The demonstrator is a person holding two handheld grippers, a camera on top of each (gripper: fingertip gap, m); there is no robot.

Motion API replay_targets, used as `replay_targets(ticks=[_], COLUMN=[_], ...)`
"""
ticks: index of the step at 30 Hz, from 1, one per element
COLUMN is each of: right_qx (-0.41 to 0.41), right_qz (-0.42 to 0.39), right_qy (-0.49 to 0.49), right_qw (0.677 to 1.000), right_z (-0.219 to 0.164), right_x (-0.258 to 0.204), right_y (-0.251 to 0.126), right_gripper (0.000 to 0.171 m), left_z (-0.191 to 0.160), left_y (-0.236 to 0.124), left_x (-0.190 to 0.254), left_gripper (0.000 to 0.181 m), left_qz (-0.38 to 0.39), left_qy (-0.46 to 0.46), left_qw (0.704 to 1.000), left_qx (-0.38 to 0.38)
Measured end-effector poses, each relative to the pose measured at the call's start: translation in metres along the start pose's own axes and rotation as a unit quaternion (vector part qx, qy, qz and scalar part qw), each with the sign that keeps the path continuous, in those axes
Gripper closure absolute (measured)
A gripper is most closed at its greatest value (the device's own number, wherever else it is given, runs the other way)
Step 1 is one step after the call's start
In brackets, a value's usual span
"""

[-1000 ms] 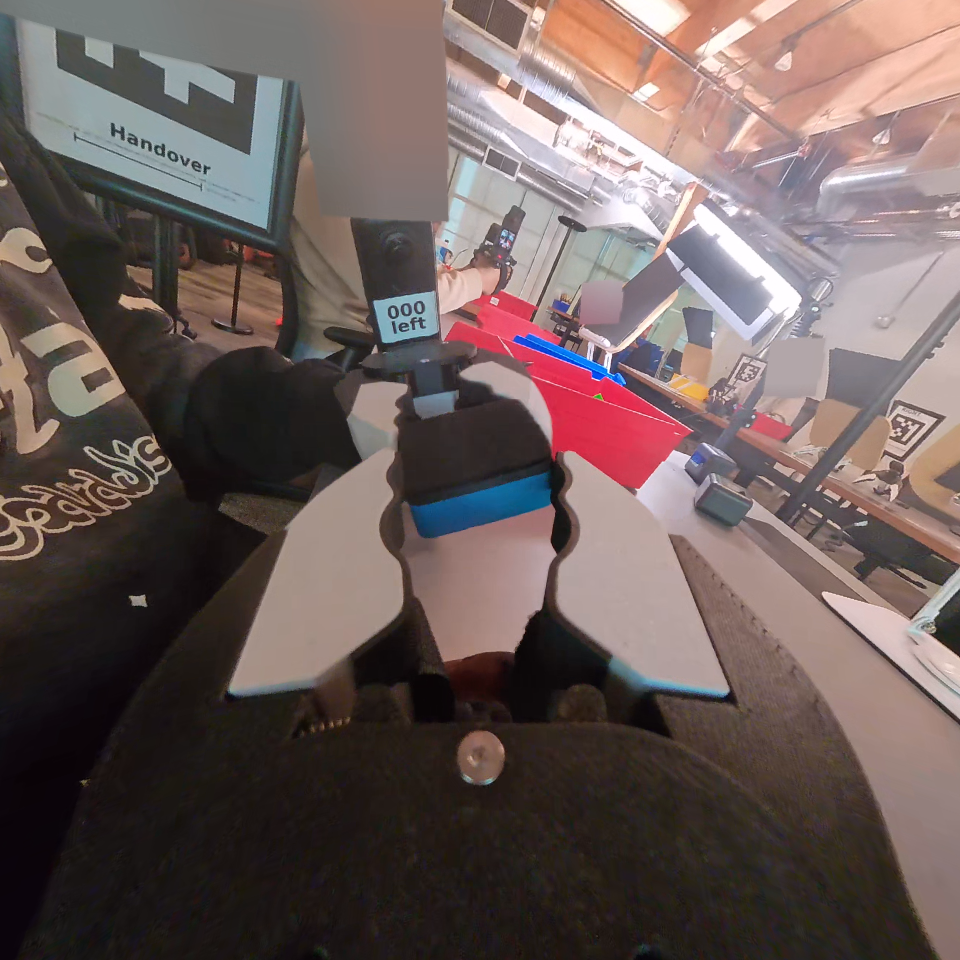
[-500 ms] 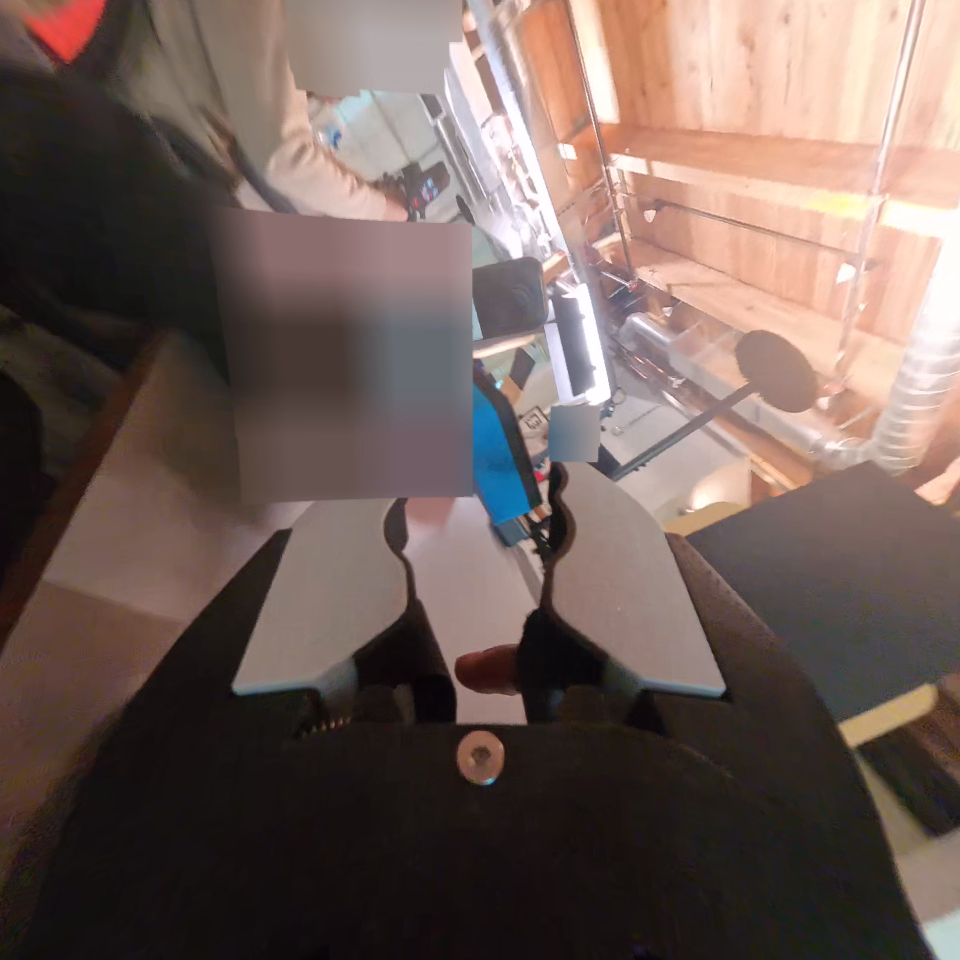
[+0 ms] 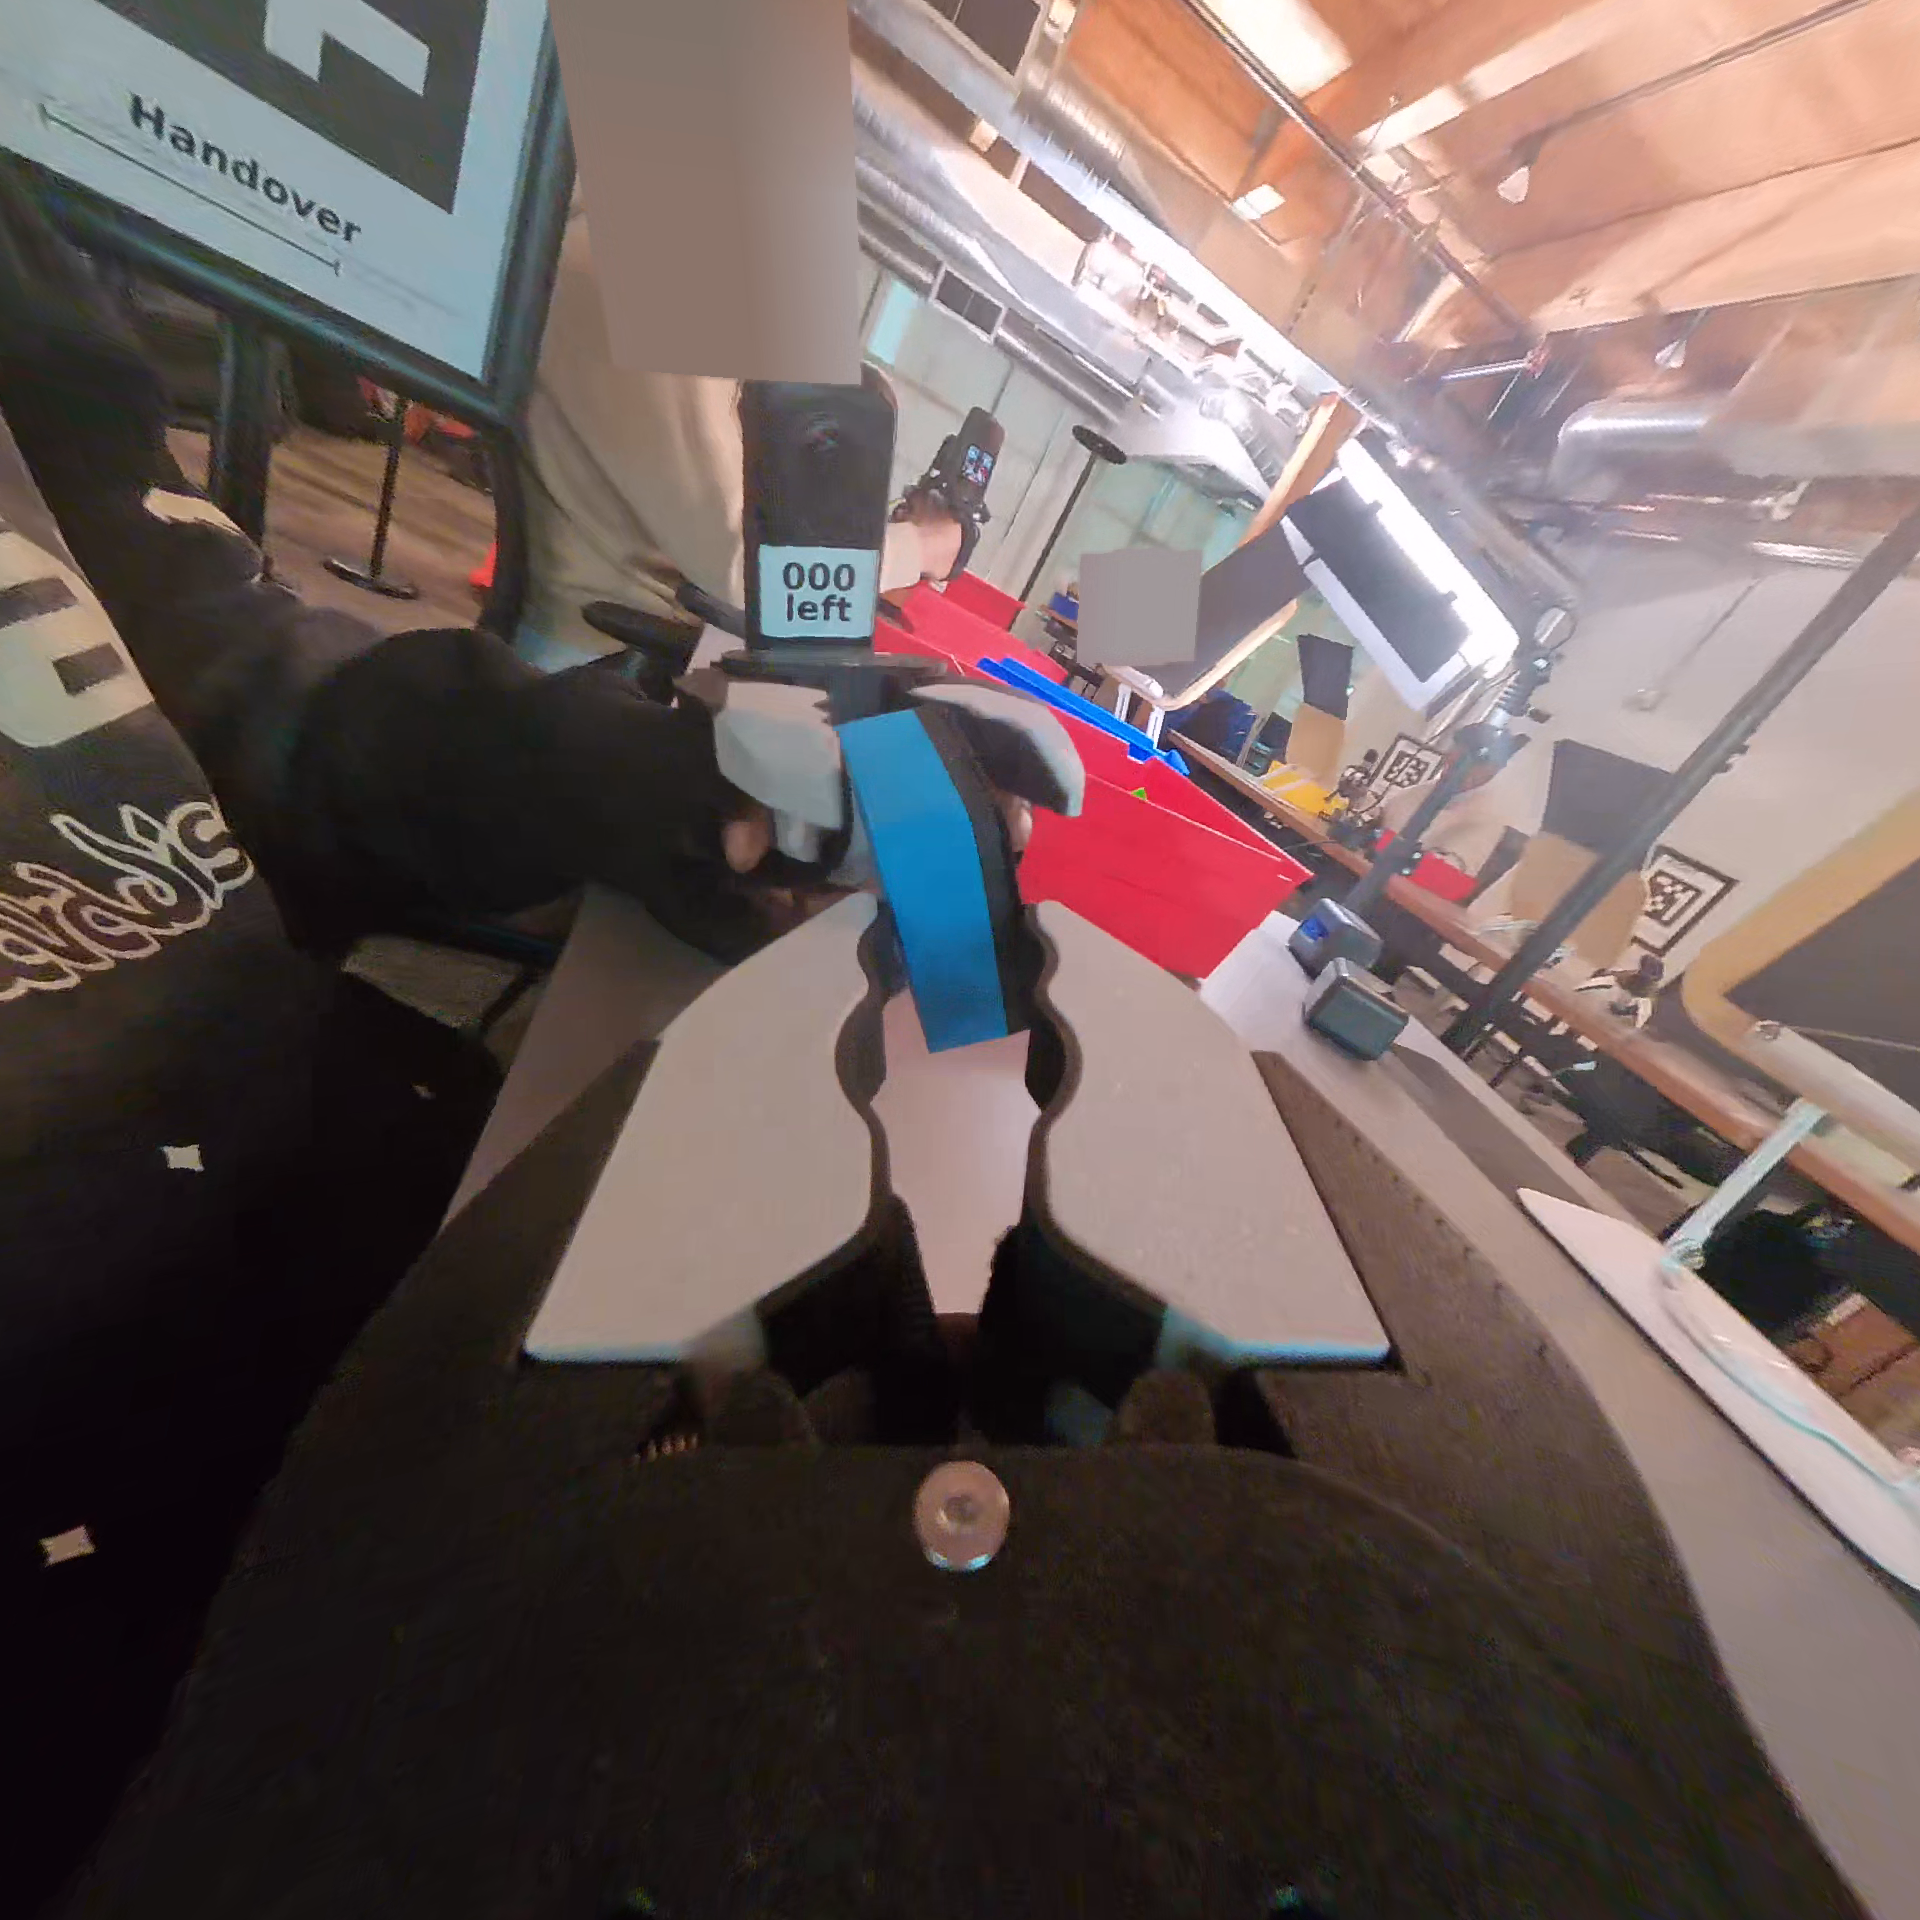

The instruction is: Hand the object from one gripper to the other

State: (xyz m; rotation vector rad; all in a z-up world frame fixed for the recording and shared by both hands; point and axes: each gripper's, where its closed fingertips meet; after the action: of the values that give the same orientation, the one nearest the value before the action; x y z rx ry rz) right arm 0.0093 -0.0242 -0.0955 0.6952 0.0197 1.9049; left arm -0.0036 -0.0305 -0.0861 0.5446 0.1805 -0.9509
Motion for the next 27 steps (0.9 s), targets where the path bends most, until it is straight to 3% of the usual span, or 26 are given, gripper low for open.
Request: replay_targets(ticks=[4,9,12,15,17,20,23,27], right_qx=[-0.004,0.007,0.038,-0.014,-0.041,-0.045,-0.044,-0.050], right_qz=[-0.006,-0.015,-0.044,-0.019,-0.006,-0.003,-0.008,-0.009], right_qy=[0.004,-0.019,-0.119,-0.202,-0.258,-0.300,-0.307,-0.274], right_qw=[1.000,1.000,0.991,0.979,0.965,0.953,0.951,0.960], right_z=[-0.001,0.000,0.006,-0.008,-0.016,-0.015,-0.014,-0.014], right_x=[0.002,0.003,0.005,-0.005,-0.010,-0.012,-0.010,-0.008], right_y=[0.000,0.001,0.003,0.008,0.011,0.012,0.011,0.010], right_gripper=[0.149,0.147,0.107,0.091,0.089,0.094,0.112,0.113], left_z=[-0.003,-0.006,-0.005,-0.005,-0.010,-0.011,-0.013,-0.010], left_y=[0.000,-0.003,-0.009,-0.012,-0.012,-0.012,-0.012,-0.010], left_x=[0.008,0.005,-0.002,0.000,0.004,0.007,0.010,0.008], left_gripper=[0.157,0.159,0.160,0.160,0.161,0.160,0.160,0.159], left_qz=[-0.023,-0.019,-0.008,-0.020,-0.027,-0.035,-0.041,-0.036], left_qy=[-0.018,-0.123,-0.243,-0.354,-0.405,-0.414,-0.431,-0.388], left_qw=[1.000,0.992,0.970,0.935,0.913,0.909,0.900,0.920], left_qx=[-0.011,-0.031,-0.023,-0.020,-0.034,-0.041,-0.050,-0.037])
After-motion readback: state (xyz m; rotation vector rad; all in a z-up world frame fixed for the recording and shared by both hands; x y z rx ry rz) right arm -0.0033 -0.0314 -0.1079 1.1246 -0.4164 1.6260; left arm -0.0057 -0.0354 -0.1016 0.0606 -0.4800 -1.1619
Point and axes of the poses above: each gripper's, where its closed fingertips meet, y out along the fingers, z out of its top, x = y × z across the jaws, and after that the axes turned 14 degrees about x, right-handed
